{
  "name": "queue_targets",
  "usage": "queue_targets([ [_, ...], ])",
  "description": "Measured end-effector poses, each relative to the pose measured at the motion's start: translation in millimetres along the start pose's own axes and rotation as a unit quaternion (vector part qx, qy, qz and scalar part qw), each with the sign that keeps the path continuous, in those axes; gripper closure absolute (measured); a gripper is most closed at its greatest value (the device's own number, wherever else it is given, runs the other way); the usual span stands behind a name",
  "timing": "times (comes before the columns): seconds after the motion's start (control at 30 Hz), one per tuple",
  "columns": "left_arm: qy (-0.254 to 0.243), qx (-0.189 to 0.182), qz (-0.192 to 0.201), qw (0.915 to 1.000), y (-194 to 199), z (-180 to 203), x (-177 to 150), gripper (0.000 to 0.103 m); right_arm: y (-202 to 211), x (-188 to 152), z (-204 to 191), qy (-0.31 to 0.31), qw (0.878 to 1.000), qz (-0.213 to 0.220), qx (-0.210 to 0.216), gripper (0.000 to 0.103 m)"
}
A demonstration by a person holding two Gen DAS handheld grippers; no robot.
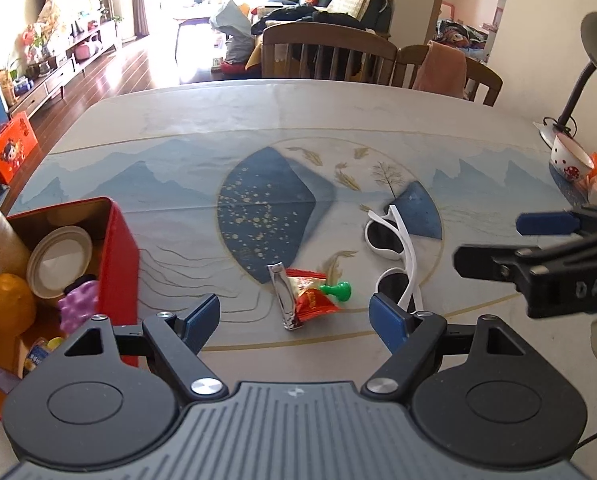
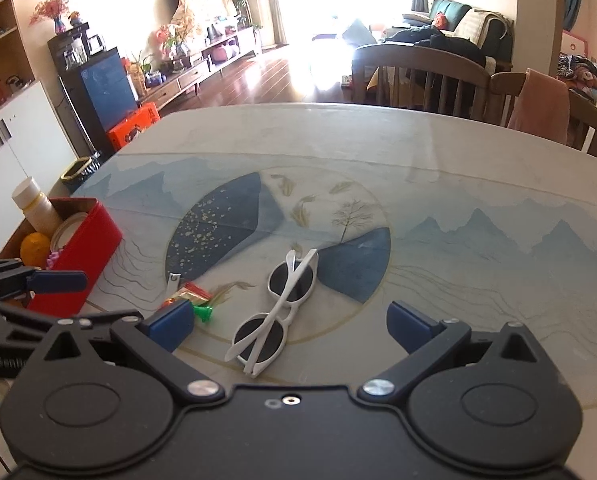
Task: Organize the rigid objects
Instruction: 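Grasp white sunglasses with right gripper while left gripper grasps red snack packet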
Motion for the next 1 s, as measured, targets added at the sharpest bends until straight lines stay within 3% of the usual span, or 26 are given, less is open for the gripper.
queue_targets([
  [0.3, -0.029, 0.013, 0.004, 0.9995, -19, 16, -5, 0.021, -31, 2, -1, 0.020, 0.999, -0.033, 0.009, 0.005],
  [0.67, -0.045, 0.030, -0.001, 0.9986, -43, 24, -7, 0.022, -60, 6, -2, 0.023, 0.998, -0.060, 0.026, 0.025],
  [1.0, -0.050, 0.030, -0.015, 0.9982, -58, 23, -4, 0.054, -76, 8, -7, 0.028, 0.996, -0.070, 0.035, 0.043],
])
Point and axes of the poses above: each gripper's, at about its wrist camera, not at the fingertips, and y roughly against the way its jaws point, z to its right, x to its top, the point moved 3 cm from there along -y, roughly the way its jaws point, and after that the axes turned 9 degrees about y, right-handed, at the moved point
